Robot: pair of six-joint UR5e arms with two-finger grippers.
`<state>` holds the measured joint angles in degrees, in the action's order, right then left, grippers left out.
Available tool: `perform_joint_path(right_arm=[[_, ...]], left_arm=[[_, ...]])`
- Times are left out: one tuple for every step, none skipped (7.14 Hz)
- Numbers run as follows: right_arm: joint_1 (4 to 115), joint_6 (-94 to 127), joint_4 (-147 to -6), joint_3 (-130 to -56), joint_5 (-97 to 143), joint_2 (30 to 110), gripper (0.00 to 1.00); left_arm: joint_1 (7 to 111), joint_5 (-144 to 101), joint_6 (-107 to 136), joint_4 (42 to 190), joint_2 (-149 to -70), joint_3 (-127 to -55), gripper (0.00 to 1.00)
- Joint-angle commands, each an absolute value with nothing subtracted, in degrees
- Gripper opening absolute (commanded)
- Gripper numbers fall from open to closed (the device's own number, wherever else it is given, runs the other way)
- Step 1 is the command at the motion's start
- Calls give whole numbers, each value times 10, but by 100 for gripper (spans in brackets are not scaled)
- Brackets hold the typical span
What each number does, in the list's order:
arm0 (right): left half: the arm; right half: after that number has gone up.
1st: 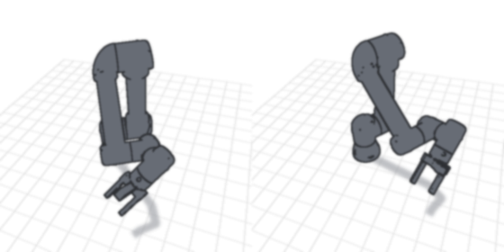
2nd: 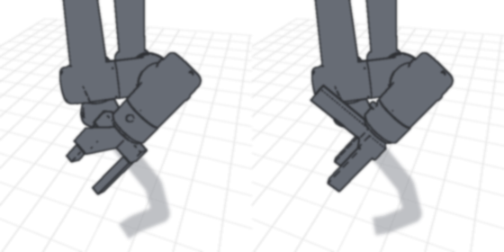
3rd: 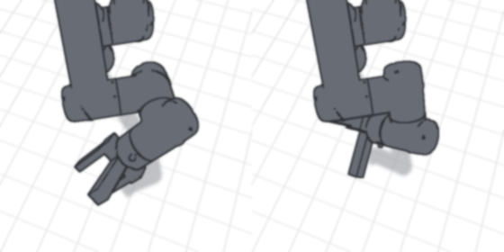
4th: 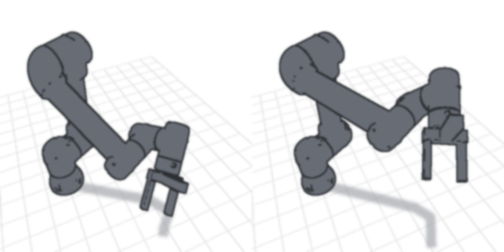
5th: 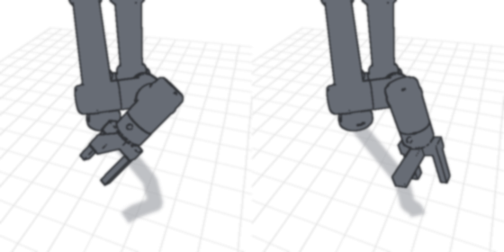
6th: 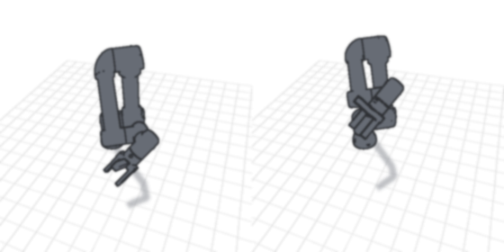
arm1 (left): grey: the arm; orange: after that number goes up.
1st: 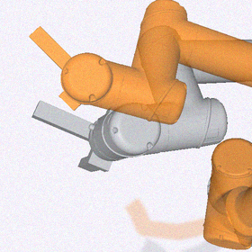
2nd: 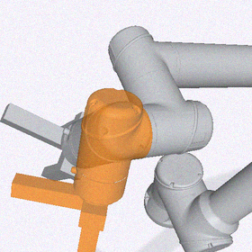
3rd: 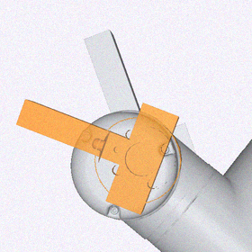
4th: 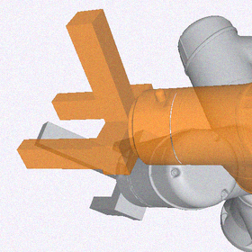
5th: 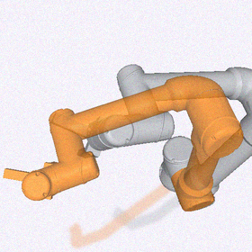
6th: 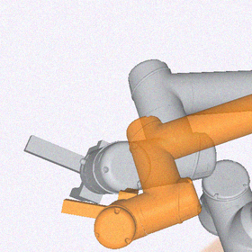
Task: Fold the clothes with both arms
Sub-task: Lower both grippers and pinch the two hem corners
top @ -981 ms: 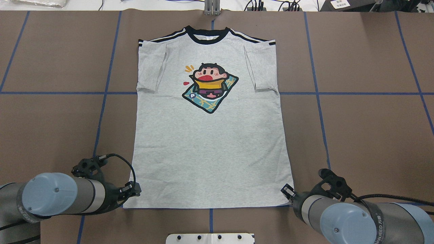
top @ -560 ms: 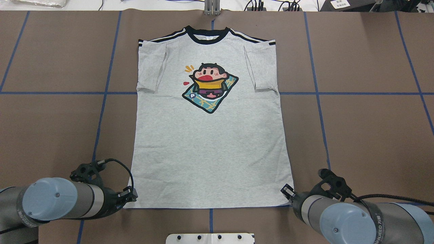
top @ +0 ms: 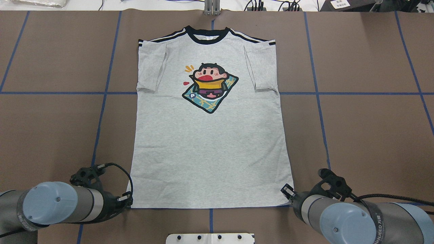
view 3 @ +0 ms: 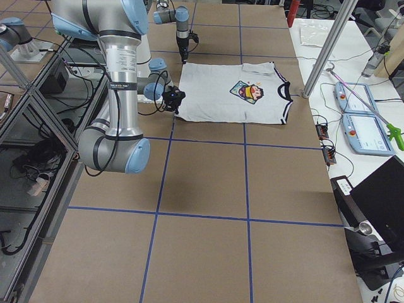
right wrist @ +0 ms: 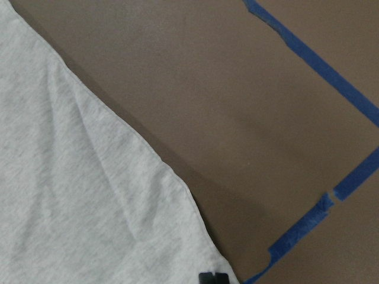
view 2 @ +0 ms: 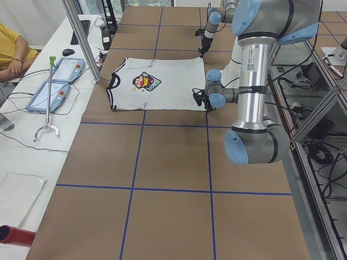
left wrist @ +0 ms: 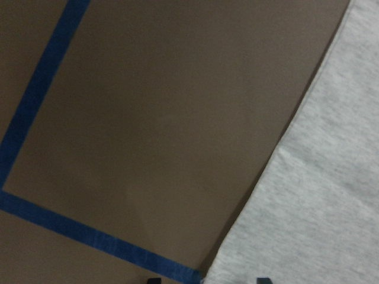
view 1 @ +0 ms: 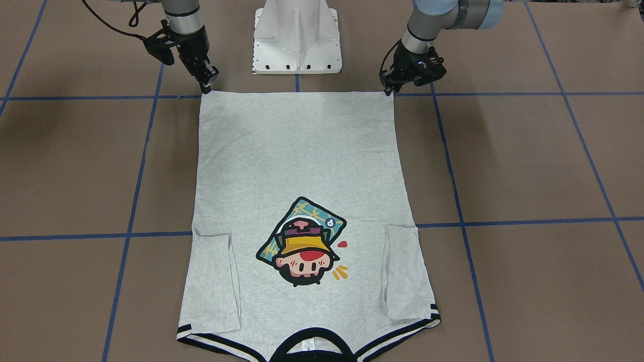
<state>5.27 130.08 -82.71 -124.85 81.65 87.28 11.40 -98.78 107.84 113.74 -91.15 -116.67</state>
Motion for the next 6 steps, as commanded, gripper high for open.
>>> perform_joint_path(right_arm=[[54,1301,-827,-1249,817,873,0],[55,1301,-827,-1249,817,873,0],[56,1301,-827,-1249,817,873,0],[57,1301,-827,-1252,817,874,0],[55,1302,-827,-1253,817,873,0],[43,1302,-843,-1264,817,873,0]], left_arm=[[113,-988,1078,1137,-911,-1166,0],[114,-989,1078,1137,-911,-1169,0],[114,-991,1078,1138,-914,-1173,0],[116,-996,1072,1137,-914,-1179,0],[117,-997,1072,1137,-911,-1202,0],[117,-997,1073,1137,-910,-1212,0]])
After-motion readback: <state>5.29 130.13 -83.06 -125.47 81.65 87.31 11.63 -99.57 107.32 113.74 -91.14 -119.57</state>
